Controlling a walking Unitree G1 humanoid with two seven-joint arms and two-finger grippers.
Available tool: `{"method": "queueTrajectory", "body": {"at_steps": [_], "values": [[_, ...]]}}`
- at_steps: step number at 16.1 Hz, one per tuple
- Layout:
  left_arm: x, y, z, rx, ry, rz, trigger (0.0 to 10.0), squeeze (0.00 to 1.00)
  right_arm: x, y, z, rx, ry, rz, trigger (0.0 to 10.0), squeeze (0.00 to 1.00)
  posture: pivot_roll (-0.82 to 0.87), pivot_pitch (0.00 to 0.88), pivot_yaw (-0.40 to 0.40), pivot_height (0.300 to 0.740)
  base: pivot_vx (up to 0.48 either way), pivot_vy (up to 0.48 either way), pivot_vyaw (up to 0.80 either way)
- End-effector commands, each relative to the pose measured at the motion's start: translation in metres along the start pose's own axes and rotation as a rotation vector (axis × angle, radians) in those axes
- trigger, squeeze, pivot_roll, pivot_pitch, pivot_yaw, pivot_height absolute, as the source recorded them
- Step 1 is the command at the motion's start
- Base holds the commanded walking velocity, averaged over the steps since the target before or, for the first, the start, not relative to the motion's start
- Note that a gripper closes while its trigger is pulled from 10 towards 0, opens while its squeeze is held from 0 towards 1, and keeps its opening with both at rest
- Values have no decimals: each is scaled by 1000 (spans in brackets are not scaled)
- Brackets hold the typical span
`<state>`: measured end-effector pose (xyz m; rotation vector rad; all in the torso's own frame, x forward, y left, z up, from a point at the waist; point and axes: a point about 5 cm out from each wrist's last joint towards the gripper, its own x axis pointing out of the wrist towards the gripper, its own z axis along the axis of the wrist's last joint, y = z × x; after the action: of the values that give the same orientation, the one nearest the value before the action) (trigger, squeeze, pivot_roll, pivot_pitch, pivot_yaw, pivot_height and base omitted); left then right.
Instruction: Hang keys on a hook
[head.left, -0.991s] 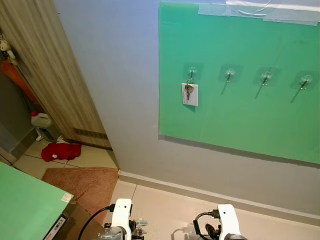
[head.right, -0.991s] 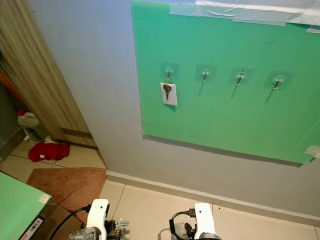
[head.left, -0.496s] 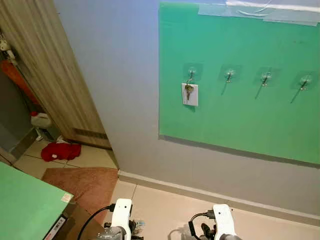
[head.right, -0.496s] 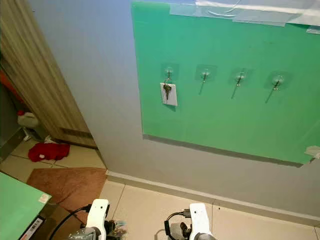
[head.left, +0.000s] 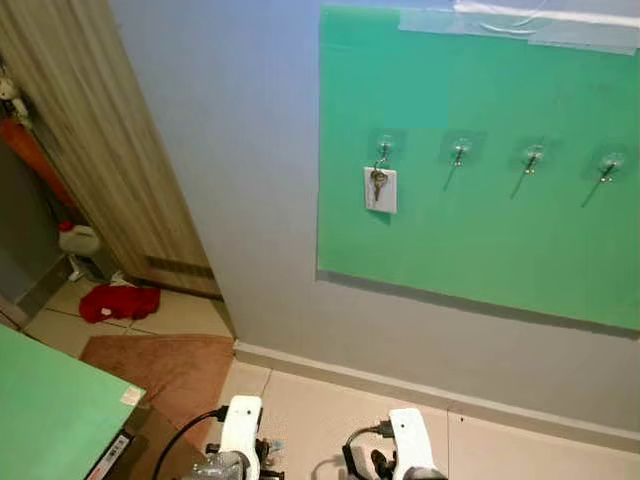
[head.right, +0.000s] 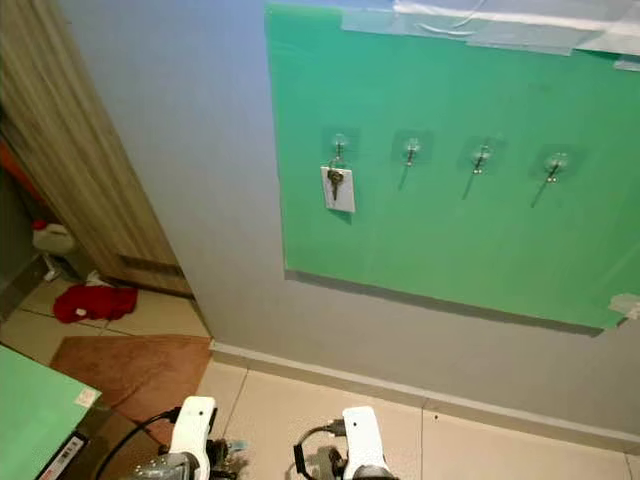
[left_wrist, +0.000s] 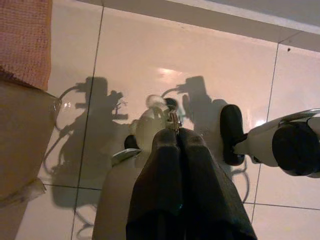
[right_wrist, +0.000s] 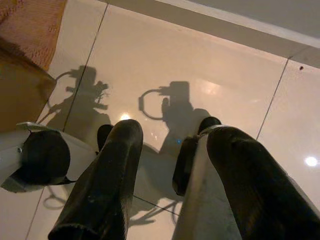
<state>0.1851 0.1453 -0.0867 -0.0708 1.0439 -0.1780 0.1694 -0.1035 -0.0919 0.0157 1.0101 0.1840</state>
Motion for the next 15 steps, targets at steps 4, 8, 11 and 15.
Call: {"method": "queueTrajectory", "body": {"at_steps": [4,8,11,15], "values": [[0,1,8,13,-14,8,0,0,-2,-6,-7,8,16,-1,10000,0,-157,0,65,707,0,0,0],[1,1,11,25,-18,1,0,0,-1,-9,-5,15,12,-10,10000,0,-165,0,72,707,0,0,0],[1,1,13,31,-20,2,0,0,-1,-8,-4,14,10,-7,10000,0,-159,0,72,707,0,0,0],[1,2,13,31,-21,6,0,0,-1,-10,-1,-8,-1,-5,10000,0,-149,0,63,707,0,0,0]]}}
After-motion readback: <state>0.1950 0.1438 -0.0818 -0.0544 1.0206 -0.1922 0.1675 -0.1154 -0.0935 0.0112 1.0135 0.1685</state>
